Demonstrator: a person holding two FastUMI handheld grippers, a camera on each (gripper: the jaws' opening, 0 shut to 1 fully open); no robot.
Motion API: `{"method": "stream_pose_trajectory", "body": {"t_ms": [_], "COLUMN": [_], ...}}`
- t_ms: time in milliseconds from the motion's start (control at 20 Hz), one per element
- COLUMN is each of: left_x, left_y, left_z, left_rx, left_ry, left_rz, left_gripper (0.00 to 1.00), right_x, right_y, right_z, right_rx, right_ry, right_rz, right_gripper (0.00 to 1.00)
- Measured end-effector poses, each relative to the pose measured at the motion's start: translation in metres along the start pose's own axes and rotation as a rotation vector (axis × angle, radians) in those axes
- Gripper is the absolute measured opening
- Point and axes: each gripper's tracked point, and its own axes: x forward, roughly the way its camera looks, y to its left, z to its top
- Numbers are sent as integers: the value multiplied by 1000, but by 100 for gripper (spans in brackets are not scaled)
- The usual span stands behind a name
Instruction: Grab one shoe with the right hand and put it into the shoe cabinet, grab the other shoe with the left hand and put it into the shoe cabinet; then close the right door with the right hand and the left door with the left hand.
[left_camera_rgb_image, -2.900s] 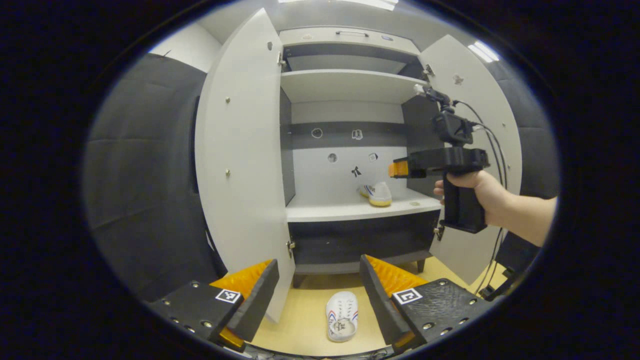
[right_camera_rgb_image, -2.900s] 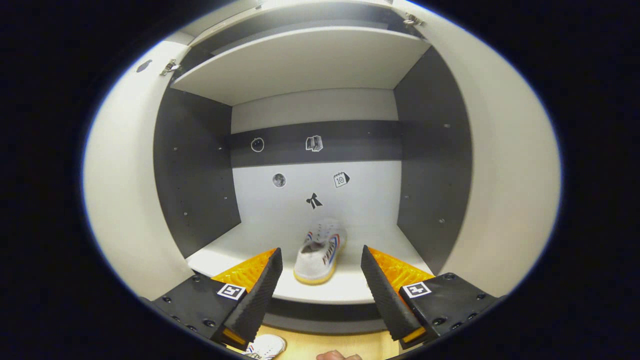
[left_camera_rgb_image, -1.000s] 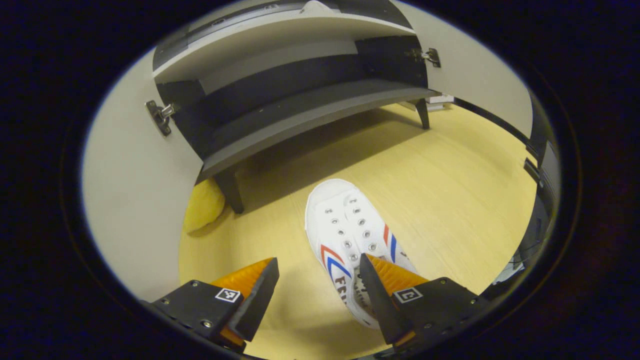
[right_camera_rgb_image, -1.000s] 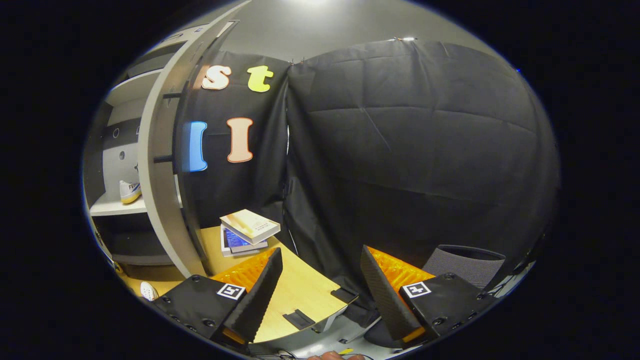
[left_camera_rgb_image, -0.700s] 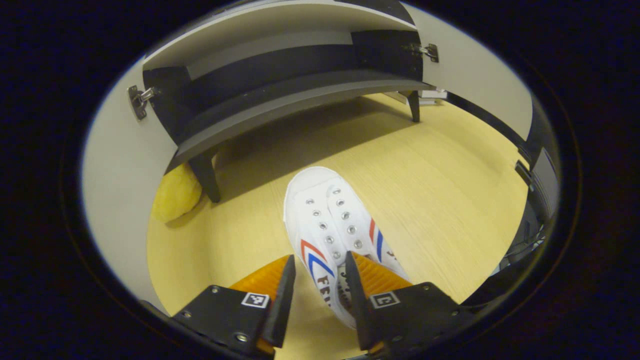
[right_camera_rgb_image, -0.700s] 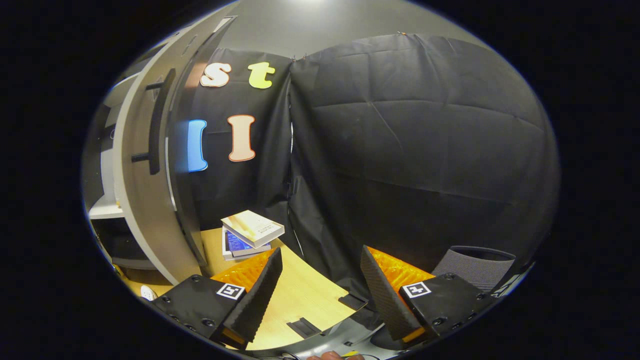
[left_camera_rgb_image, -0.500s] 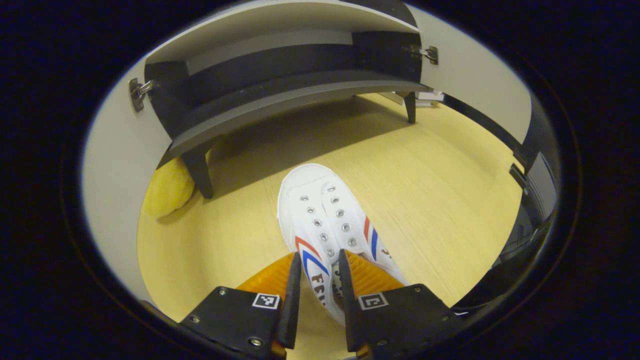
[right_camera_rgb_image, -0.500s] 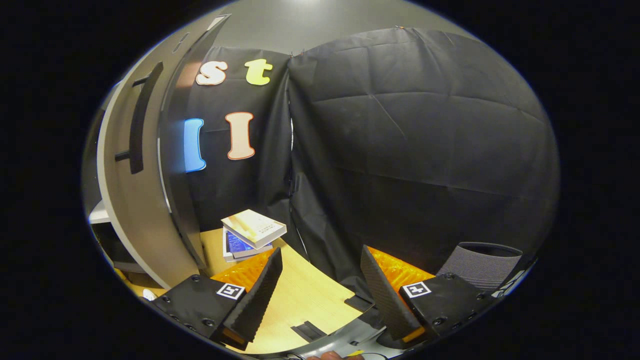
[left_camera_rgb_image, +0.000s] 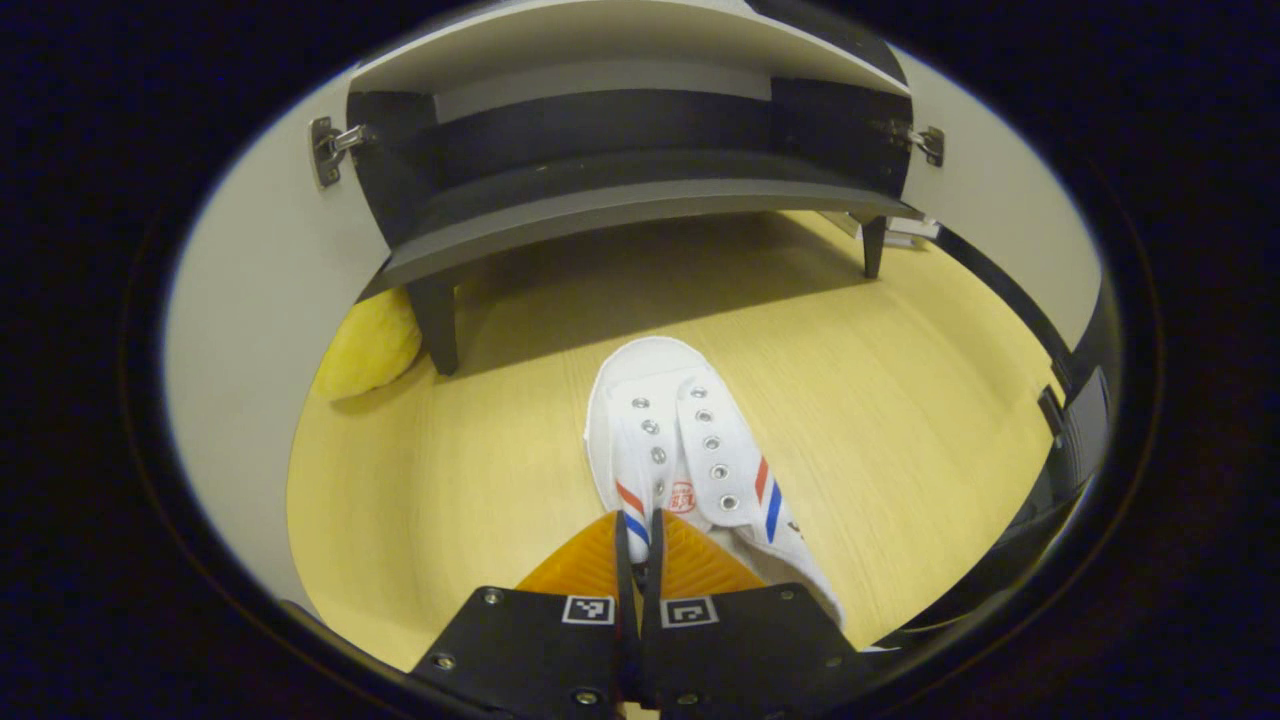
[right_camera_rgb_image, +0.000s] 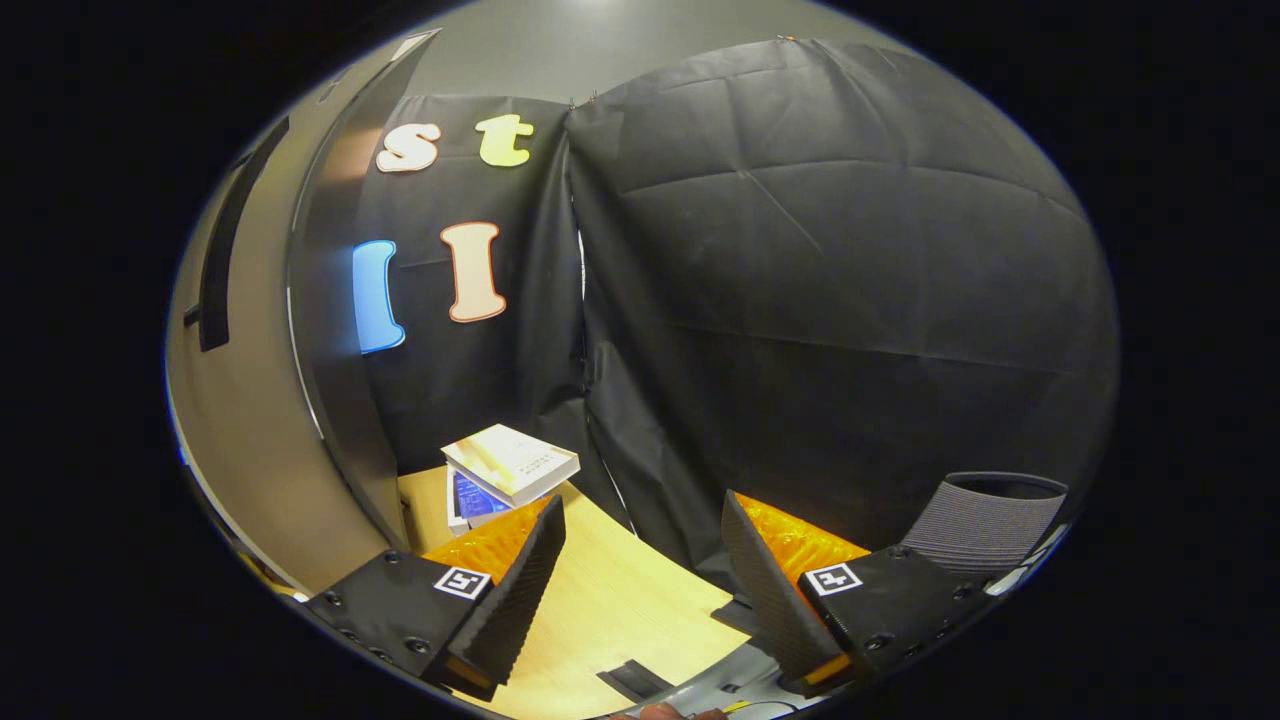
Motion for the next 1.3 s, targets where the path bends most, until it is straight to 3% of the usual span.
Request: {"method": "stream_pose_trajectory", "body": {"t_ms": [400, 450, 500, 1000, 1050, 1300], "left_x": [-19, -18, -18, -11, -12, -15], "left_y": [6, 6, 6, 4, 4, 6], "left_z": [27, 26, 26, 21, 20, 22], "left_rx": [-105, -119, -128, -103, -96, -97], "left_ry": [-100, -119, -138, -363, -384, -477], "left_rz": [-1, -6, -10, -22, -16, -16], "left_gripper": [0, 0, 2, 1, 1, 1], "right_x": [23, 25, 26, 33, 34, 40], "right_y": [12, 13, 14, 23, 23, 24], "right_z": [10, 10, 11, 16, 16, 12], "right_rx": [-11, -11, -13, -35, -32, -26], "right_ry": [-17, -17, -16, -24, -25, -16], "right_rz": [20, 21, 24, 43, 44, 47], "right_gripper": [98, 93, 98, 98, 93, 98]}}
